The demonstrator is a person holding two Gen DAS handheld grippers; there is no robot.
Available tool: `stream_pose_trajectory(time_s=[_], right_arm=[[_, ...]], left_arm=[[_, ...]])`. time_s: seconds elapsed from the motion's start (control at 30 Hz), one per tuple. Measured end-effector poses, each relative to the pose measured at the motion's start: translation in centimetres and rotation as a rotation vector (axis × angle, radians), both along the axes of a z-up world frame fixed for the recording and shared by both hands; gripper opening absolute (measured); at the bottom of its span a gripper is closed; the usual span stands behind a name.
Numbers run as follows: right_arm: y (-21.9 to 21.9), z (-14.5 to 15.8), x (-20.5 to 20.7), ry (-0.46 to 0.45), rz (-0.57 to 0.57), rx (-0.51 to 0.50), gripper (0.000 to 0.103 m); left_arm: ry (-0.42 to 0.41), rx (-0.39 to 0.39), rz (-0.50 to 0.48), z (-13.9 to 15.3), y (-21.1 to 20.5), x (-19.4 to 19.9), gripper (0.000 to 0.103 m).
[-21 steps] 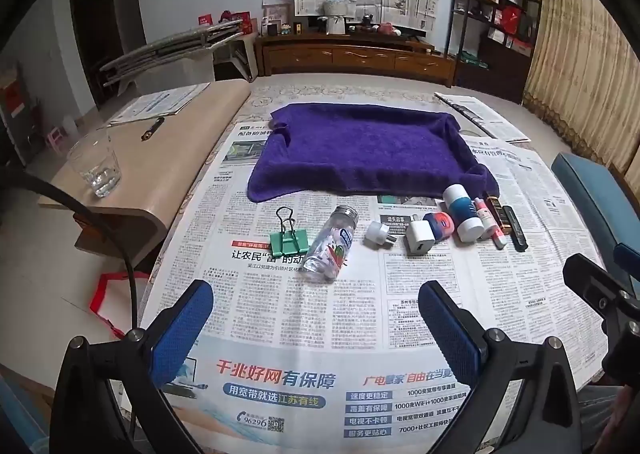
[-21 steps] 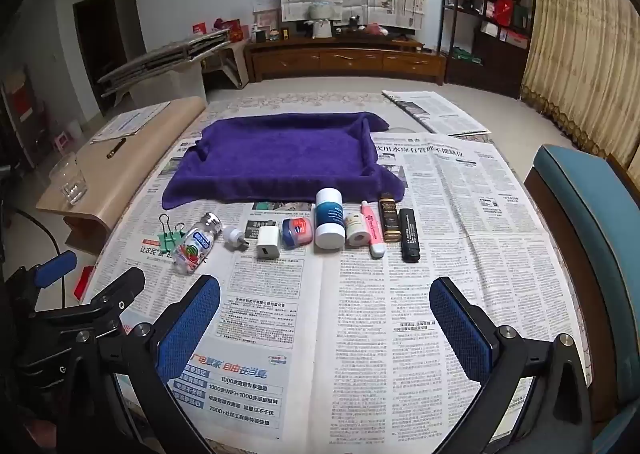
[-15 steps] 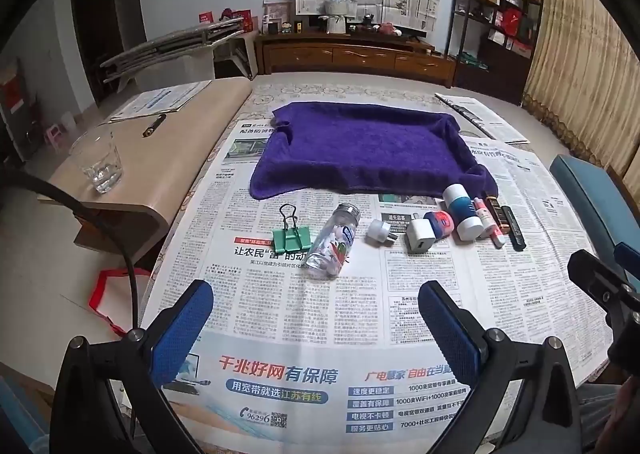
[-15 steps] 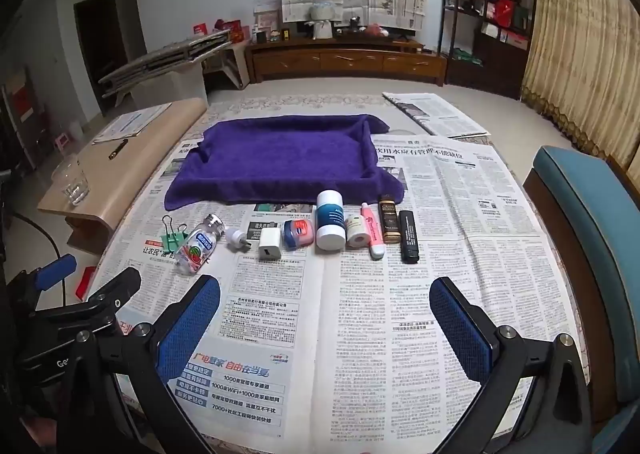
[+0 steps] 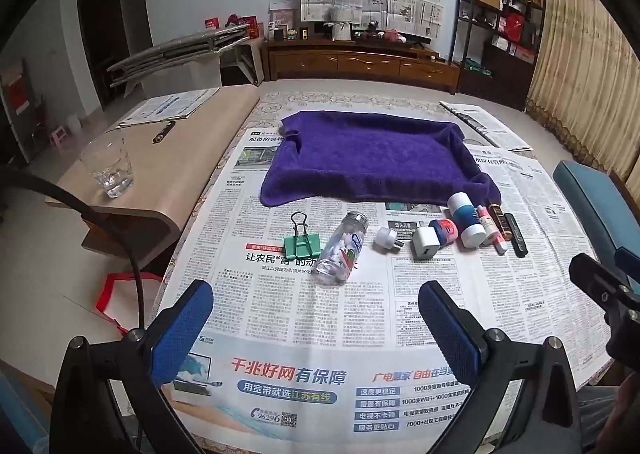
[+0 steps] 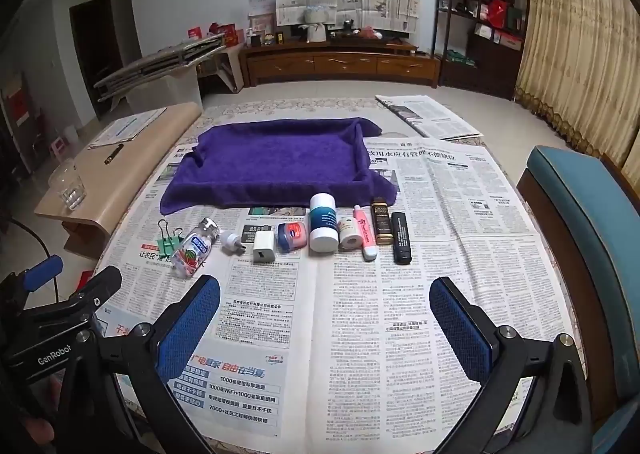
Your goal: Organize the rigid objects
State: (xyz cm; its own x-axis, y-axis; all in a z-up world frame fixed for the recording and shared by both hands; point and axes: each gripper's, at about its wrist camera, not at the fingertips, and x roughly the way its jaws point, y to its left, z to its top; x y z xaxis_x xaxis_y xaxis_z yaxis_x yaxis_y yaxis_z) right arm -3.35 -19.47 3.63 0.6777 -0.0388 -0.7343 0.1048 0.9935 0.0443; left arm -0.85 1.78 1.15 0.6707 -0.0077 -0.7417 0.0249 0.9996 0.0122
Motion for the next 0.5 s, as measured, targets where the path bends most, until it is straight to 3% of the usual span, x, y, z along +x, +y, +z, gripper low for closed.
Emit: stream_pose_trajectory(time_s=[0.2, 0.5], right_arm=[[-0.37, 0.97, -0.08, -0.008, -0.01, 0.001, 0.103], [-0.74, 0.11, -0.29, -0.009, -0.017, 0.0, 0.103]], left_arm=[[-0.002, -0.005, 0.002, 0.12, 0.15, -0.07, 0.103], [0.001, -0.003, -0.001, 0.34, 0.14, -0.37, 0.103]])
